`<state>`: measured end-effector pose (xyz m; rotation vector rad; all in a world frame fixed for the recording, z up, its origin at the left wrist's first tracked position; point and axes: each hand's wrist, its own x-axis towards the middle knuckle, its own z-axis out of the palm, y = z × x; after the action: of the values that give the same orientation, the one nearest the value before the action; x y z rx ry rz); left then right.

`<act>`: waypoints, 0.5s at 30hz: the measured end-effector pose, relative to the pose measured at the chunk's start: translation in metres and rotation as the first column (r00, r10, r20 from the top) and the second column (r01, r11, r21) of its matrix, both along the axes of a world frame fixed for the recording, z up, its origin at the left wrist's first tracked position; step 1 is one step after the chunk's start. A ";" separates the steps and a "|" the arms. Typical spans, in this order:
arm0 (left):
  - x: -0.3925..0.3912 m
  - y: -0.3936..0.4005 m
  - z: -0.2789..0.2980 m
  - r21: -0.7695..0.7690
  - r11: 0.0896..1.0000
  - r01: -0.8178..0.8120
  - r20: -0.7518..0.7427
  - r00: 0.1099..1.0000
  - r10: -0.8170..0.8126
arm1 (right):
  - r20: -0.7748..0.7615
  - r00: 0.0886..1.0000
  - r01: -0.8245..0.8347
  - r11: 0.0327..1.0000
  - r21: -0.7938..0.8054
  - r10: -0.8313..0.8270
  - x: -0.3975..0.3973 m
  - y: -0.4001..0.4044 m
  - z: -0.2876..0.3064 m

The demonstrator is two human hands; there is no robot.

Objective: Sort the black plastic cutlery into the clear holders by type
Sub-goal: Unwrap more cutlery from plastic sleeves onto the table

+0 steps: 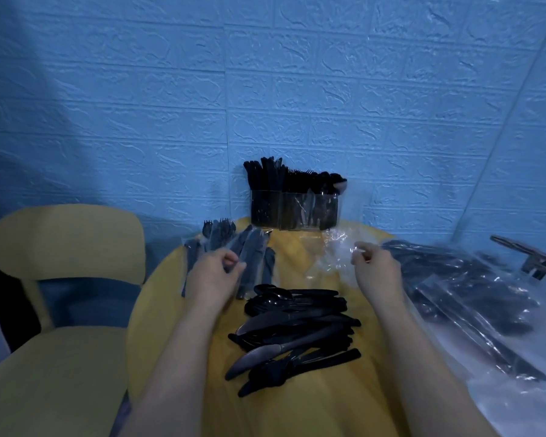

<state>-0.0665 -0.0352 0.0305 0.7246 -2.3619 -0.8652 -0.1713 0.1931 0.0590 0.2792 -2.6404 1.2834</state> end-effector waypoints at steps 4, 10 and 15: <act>0.001 0.006 -0.002 -0.079 0.997 0.022 0.094 0.995 -0.014 | -0.056 0.995 0.094 0.964 0.250 -0.082 -0.012 0.004 -0.014; -0.002 0.013 0.007 -0.202 0.979 0.043 0.261 0.965 0.011 | -0.190 0.974 0.179 0.927 0.330 -0.121 -0.005 -0.001 -0.019; -0.004 0.015 0.018 -0.097 0.995 0.017 0.326 0.945 0.015 | -0.243 0.970 0.079 0.968 0.240 -0.018 0.010 -0.008 -0.014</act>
<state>-0.0705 -0.0206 0.0483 0.8830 -2.6742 -0.6625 -0.1615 0.1850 0.0454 0.3769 -2.5775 0.8423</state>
